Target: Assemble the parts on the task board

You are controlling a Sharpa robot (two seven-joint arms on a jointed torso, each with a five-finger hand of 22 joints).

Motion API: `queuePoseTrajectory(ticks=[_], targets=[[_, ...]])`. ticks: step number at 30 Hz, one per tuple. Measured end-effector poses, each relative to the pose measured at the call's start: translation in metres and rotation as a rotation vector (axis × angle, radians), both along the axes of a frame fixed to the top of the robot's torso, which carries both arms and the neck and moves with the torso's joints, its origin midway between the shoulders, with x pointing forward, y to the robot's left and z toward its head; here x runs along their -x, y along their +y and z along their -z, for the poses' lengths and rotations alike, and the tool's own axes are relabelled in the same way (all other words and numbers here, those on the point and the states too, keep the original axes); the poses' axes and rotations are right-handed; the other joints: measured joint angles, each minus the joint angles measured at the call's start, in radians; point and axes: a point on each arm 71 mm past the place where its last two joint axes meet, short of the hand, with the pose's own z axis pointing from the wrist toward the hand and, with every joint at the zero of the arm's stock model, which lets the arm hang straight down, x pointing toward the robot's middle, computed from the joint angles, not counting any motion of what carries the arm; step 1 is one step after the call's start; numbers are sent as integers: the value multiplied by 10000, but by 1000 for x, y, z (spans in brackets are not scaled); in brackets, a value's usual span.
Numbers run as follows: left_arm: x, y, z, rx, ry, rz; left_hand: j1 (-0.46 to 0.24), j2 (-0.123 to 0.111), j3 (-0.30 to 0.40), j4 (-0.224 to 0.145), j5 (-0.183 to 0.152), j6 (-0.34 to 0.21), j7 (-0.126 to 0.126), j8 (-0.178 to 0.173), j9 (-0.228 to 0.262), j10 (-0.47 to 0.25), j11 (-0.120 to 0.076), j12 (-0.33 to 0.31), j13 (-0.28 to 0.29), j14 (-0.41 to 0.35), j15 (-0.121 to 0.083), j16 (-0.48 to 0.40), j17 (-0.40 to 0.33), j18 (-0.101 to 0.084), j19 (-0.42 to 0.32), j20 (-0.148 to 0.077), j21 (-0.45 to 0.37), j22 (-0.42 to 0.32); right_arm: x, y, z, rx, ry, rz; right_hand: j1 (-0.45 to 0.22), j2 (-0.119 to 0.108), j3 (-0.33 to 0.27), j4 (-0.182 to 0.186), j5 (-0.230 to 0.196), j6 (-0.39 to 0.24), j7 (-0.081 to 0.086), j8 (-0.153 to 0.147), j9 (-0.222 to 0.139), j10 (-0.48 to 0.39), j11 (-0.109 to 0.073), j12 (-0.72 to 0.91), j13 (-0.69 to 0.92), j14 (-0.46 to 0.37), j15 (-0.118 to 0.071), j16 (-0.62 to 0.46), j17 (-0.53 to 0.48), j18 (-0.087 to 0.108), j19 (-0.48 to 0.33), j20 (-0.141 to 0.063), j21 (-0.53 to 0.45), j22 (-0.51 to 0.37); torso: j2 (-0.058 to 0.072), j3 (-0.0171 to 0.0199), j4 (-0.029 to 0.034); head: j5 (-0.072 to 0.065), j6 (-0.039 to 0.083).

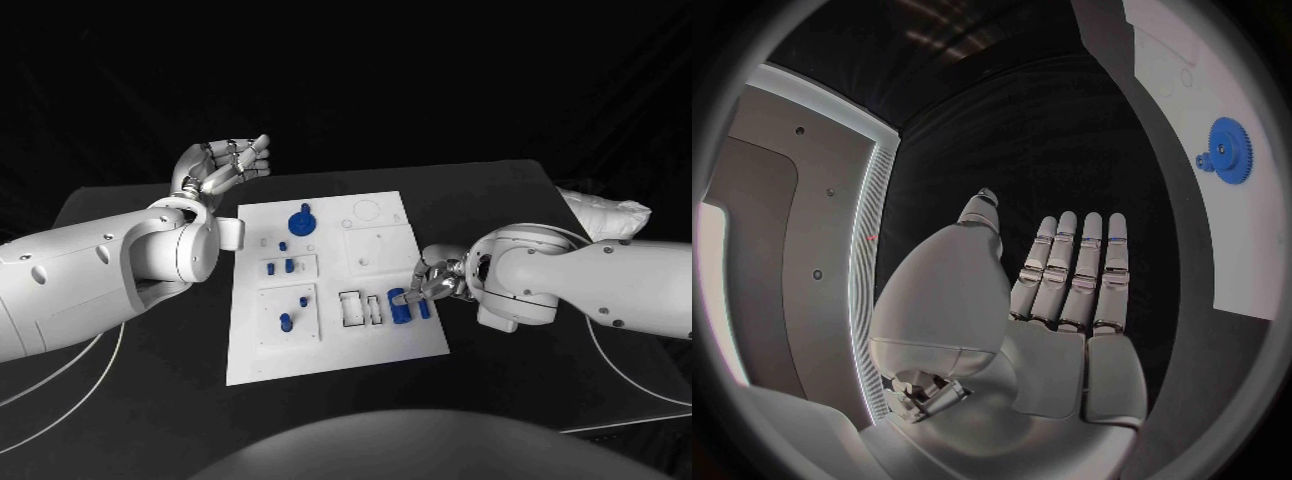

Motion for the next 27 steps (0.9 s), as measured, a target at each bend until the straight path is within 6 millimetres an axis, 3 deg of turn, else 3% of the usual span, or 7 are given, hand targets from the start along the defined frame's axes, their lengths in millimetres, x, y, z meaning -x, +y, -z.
queuePoseTrajectory(ticks=[12, 22, 23, 24, 25, 27], targets=[[1, 2, 0, 0, 6, -3, 0, 0, 0, 0, 0, 1, 0, 0, 0, 0, 0, 0, 0, 0, 0, 0, 1, -1, 0, 0, 0, 1, -2, 7, 9, 236, 307, -254, -88, 88, 125, -11, -222, -32, 32, -96, 67, 0, 0, 0, -1, 0, 1, 0, 0, 0, 0, 0, 0, -1, -4, -11, -18, 43, 0], [2, 1, 0, 21, 10, 37, 0, 0, 0, 0, 0, 1, 0, 0, 1, 0, 0, 0, 0, 0, 0, 37, -11, -1, 0, 0, 0, -10, -8, 16, 11, 304, 391, -414, -187, 187, 338, -56, -712, -43, 47, -229, 214, 0, 0, 0, -1, 0, 1, 0, -1, 0, 0, 1, 0, -2, -5, -12, -19, 5, 0], [2, 1, 0, 21, 10, 36, 0, 0, 0, 0, 0, 1, 0, 0, 1, 0, 0, 0, 0, 0, 0, 49, -23, -1, 0, 0, 0, -21, -9, 17, 11, 306, 403, -425, -241, 241, 395, -63, -776, -43, 46, -229, 498, 0, 0, 0, -1, 0, 1, 0, 0, -1, 0, 1, 0, -2, -5, -14, -19, 4, 0], [2, 1, 0, 21, 10, 36, 0, 0, 0, 0, 0, 1, 0, 0, 1, 0, 0, 0, 0, 0, 0, 53, -25, -1, 0, 0, 0, -23, -10, 18, 12, 310, 422, -429, -241, 241, 433, -102, -889, -42, 45, -270, 1186, 0, 0, 0, -1, 0, 1, 0, -1, 0, 0, 1, 0, -2, -5, -14, -19, 4, 0], [3, 1, 0, 21, 11, 37, 0, 0, 0, 0, 0, 1, 0, 0, 1, 0, 0, 0, 1, 0, 0, 55, -25, -1, 0, 0, 0, -23, -10, 19, 13, 309, 434, -431, -258, 258, 454, -123, -931, -42, 45, -271, 1226, 0, 0, 0, -1, 0, 1, 0, -1, 0, -1, 1, 0, -2, -5, -14, -18, 3, 0], [3, 1, -1, 25, 14, 44, 0, 0, 0, 0, 0, 1, 0, 0, 1, 0, 0, 0, 0, 0, 0, 55, -25, 0, 0, 0, 0, -23, -11, 20, 14, 309, 466, -438, -279, 279, 515, -126, -1004, -40, 43, -291, 2451, 0, 0, -1, -2, 0, 1, 0, -1, 0, -1, 1, 0, -2, -5, -13, -18, 3, 0]])
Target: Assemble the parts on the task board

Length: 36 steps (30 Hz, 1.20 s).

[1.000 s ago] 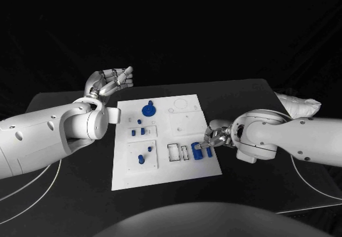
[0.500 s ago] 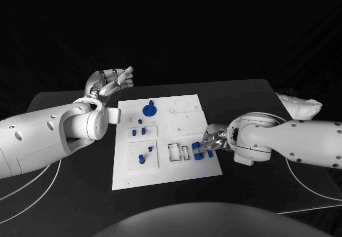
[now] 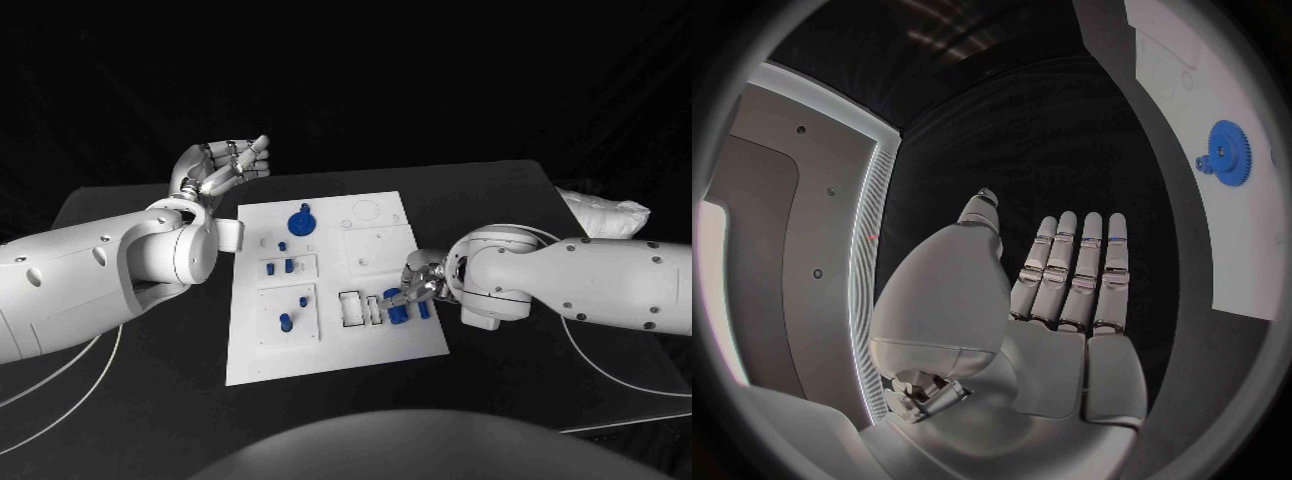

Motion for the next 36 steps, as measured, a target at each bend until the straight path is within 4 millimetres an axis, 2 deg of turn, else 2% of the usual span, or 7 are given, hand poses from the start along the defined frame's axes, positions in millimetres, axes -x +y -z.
queuePoseTrajectory(ticks=[8, 20, 24, 26, 29, 30, 36], targets=[[1, 0, 0, 9, 10, 16, 0, 0, 0, 0, 0, 0, 0, 0, 1, 0, 0, 0, 0, 0, 0, 0, 1, -1, 0, 0, 0, 1, -1, 4, 2, -45, 66, -2, 516, 203, 604, -579, -114, 317, -64, -1, 254, -7, -11, 0, 0, 0, 0, 0, 0, 0, 0, 0, 0, 5, 3, 2, 5, 11, 0], [1, 0, 0, 8, 11, 14, -40, 40, -28, 28, 0, 0, 0, 0, 1, 0, 0, 0, 0, 0, 0, 0, -9, -1, 0, 0, 0, -9, 1, 3, 0, -457, -22, 193, 1459, -242, 1007, -317, 529, 1641, -24, -2341, 310, 17, -126, 0, -1, 0, 1, 0, 8, 0, -1, 1, 0, 7, 3, 9, 6, 52, 0], [1, 2, 0, 0, 10, -10, -40, 40, -28, 28, 0, 0, 0, 0, 1, 1, 0, 0, 0, 0, 0, 0, -9, -1, 0, 0, 0, -9, 4, 2, 1, -840, -78, 351, 1466, -250, 1153, -272, 529, 1827, 32, -2750, 289, 17, -125, 0, 1, 0, 1, 0, 8, 0, -1, 0, 0, 6, 3, 14, 5, 81, 0], [1, 2, 0, -3, 10, -19, -40, 40, -28, 28, 0, 0, 0, 0, 1, 0, 0, 0, 0, 0, 0, 0, -9, -1, 0, 0, 0, -8, 5, 1, 1, -1092, -71, 446, 1503, -222, 1241, -301, 530, 1900, 56, -2785, -618, 17, -125, 0, 7, 0, 1, 0, 7, 0, 0, 1, 0, 6, 2, 12, 5, 92, 0], [0, 2, 0, -6, 9, -26, -40, 40, -28, 27, 0, 0, 0, 0, 1, 1, 0, 0, 0, 0, 0, 0, -9, -1, 0, 0, 0, -8, 8, 0, -1, -1568, -34, 596, 1613, -211, 1279, -313, 584, 1984, 19, -2932, -3511, 17, -125, 0, 7, 0, 1, 0, 7, -1, -1, 1, 0, 6, 1, 9, 6, 113, 0], [0, 2, 0, -7, 9, -28, -40, 40, -28, 28, 0, 0, 0, 0, 1, 1, 0, 0, 0, 0, 0, 0, -9, -1, 0, 0, 0, -8, 8, -1, -2, -1728, -6, 655, 1613, -211, 1626, -628, 588, 2007, 28, -3011, -3898, 17, -126, 0, 7, 0, 1, 0, 7, 0, 0, 1, 0, 6, 1, 10, 5, 123, 0], [0, 2, 0, -11, 7, -33, -40, 40, -28, 27, 0, 0, 0, 0, 1, 1, -1, 0, 0, 0, 0, 0, -9, -1, 0, 0, 0, -8, 8, -9, -7, -2596, 200, 1199, 1642, -240, 1915, -899, 588, 2041, 63, -3056, -4099, 16, -126, 0, 7, 0, 1, 0, 6, -1, -1, 1, 0, 5, 2, 5, 2, 169, 0]])
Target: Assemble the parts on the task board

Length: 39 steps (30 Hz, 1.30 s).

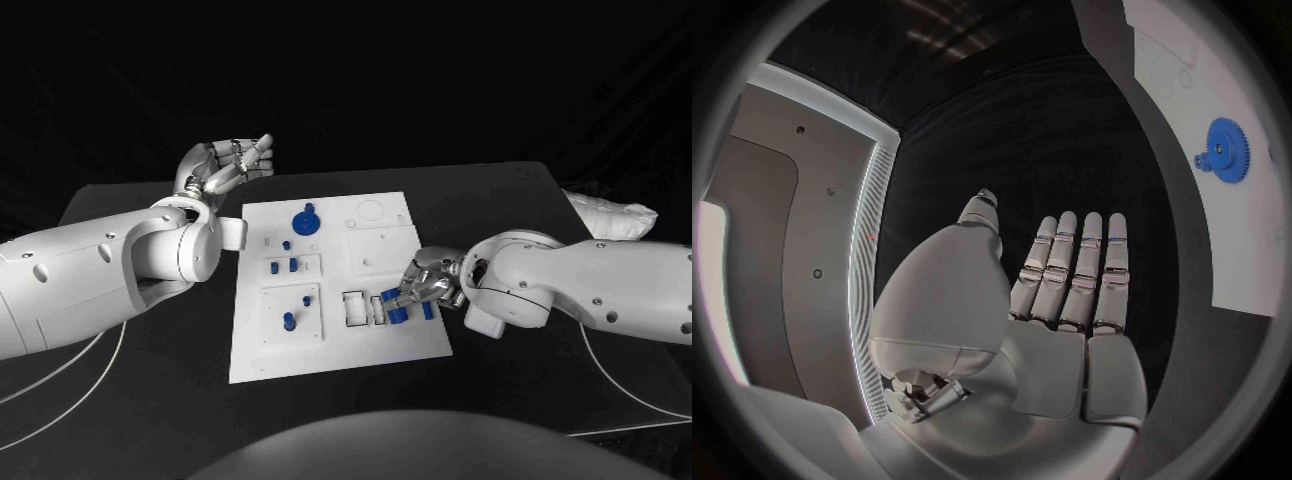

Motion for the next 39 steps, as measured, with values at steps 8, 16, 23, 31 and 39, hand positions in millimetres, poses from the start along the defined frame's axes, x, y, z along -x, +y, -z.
queuePoseTrajectory(ticks=[8, 16, 23, 31, 39], targets=[[0, 0, 0, -6, -5, -3, 0, 0, 0, 0, 0, 0, 0, 0, 0, 0, 0, 0, 0, 0, 0, 0, 0, 0, 0, 0, 0, 0, -4, 1, -12, -1097, 107, 325, 0, 0, 10, -10, -5, 37, 37, -3, -1, 0, 0, 0, -1, 0, 0, 0, -1, 0, 0, 1, 0, -1, 5, 2, -1, 32, 0], [-1, -1, 0, -12, -8, -8, 0, 0, 0, 0, 0, 0, 0, 0, 0, 0, 0, 0, 0, 0, 0, 0, 1, 0, 0, 0, 0, 1, -7, 7, -11, -1853, 589, 508, 0, 0, 11, -10, -100, 93, 93, -102, -89, 0, 0, 0, -2, 0, 0, 0, -1, -1, 0, 1, 0, -2, 0, 0, -2, 72, 0], [-1, 0, 0, -17, -7, -15, 0, 0, 0, 0, 0, 0, 0, 0, 0, 0, 0, 0, 0, 0, 0, 0, 1, 0, 0, 0, 0, 1, -12, 15, -8, -2138, 1043, 504, 0, 0, 137, -56, -125, 110, 110, -151, -144, -1, 0, 0, -3, 0, 0, 0, -2, 0, 0, 1, 0, -2, -1, -2, 5, 147, 0], [-1, 0, 0, -16, -3, -13, 0, 0, -29, -29, 0, 0, 0, 59, 1, 0, 0, 0, 0, -26, 26, 0, -29, 1, 0, 0, 0, -30, -17, 27, -3, -2036, 1437, 334, 0, 0, 165, -83, -258, 143, 143, -293, -218, -1, 1, 0, -4, 0, 0, 0, -3, 0, 0, 1, 0, -3, -2, -4, 5, 169, 0], [-1, 0, 0, -17, 0, -17, 0, 0, -29, -29, 0, 0, 0, 59, 1, 0, 0, 0, 0, -26, 25, 0, -29, 0, 0, 0, 0, -30, -18, 32, 2, -1659, 1726, 286, 0, 0, 396, -259, -335, 143, 143, -420, -292, -1, 1, 0, -5, 0, 0, 0, -3, 0, 0, 1, 0, -4, -2, -7, 5, 219, 1]])
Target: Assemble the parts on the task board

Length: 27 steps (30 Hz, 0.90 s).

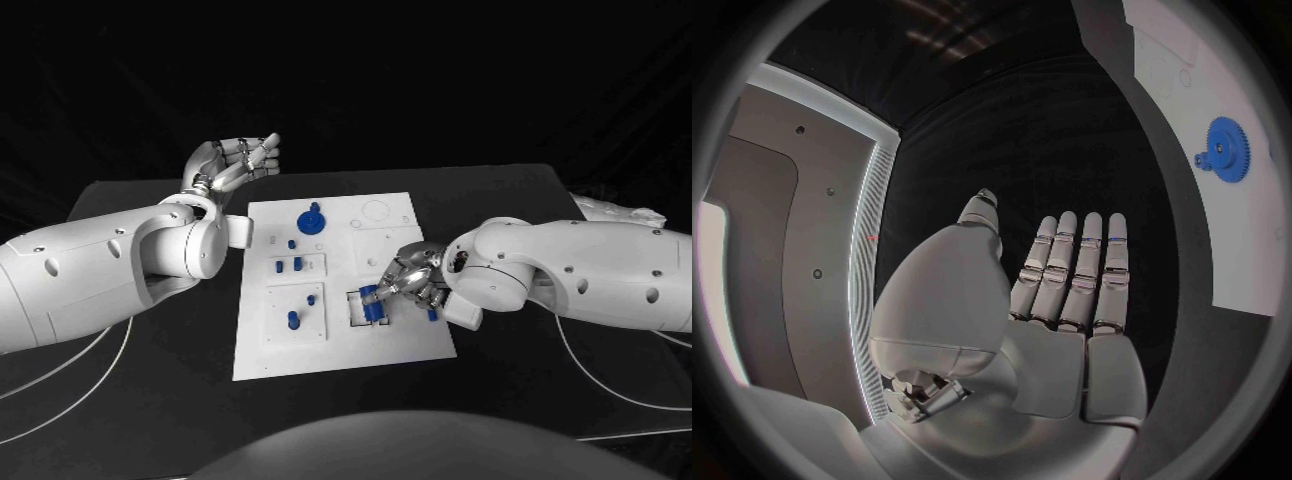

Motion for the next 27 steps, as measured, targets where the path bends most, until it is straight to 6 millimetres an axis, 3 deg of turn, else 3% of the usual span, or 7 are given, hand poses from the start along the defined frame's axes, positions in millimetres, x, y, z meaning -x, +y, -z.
queuePoseTrajectory(ticks=[15, 22, 27], targets=[[0, 0, 0, -7, 0, -7, 0, 0, 0, 0, 0, 0, 0, 0, 0, 0, 0, 0, 0, 1, -1, 0, -8, 0, 0, 0, 0, 1, 1, 6, 3, 575, 163, -150, -1, -1, 44, -44, -138, 36, 36, -87, -65, 0, 0, 0, -1, 0, 0, 0, -1, 1, 0, 0, 0, -1, -8, 5, -7, 63, 0], [0, 0, 0, -8, 2, -7, 0, 0, 0, 0, 0, 0, 0, 0, 0, 0, 0, 38, 0, 2, -1, 38, -17, 0, 0, 0, 0, -17, 0, 10, 3, 658, 183, -211, -39, -30, 144, -82, -590, 54, 53, -202, -147, 0, 0, 0, -1, 0, 0, 0, -1, 0, 0, 0, 0, 5, -5, 5, -6, 58, 0], [0, 0, 0, -8, 4, -7, 0, 0, 0, 0, 0, 0, 0, 0, 0, 0, 0, 39, 0, 2, -2, 38, -17, 0, 0, 0, 0, -16, 0, 12, 2, 682, 177, -226, -225, -76, 610, -522, -922, 92, 92, -303, -211, 1, 1, 0, -2, 0, 0, 0, -2, 0, 0, 0, 0, 7, 1, 4, -2, 56, 0]])
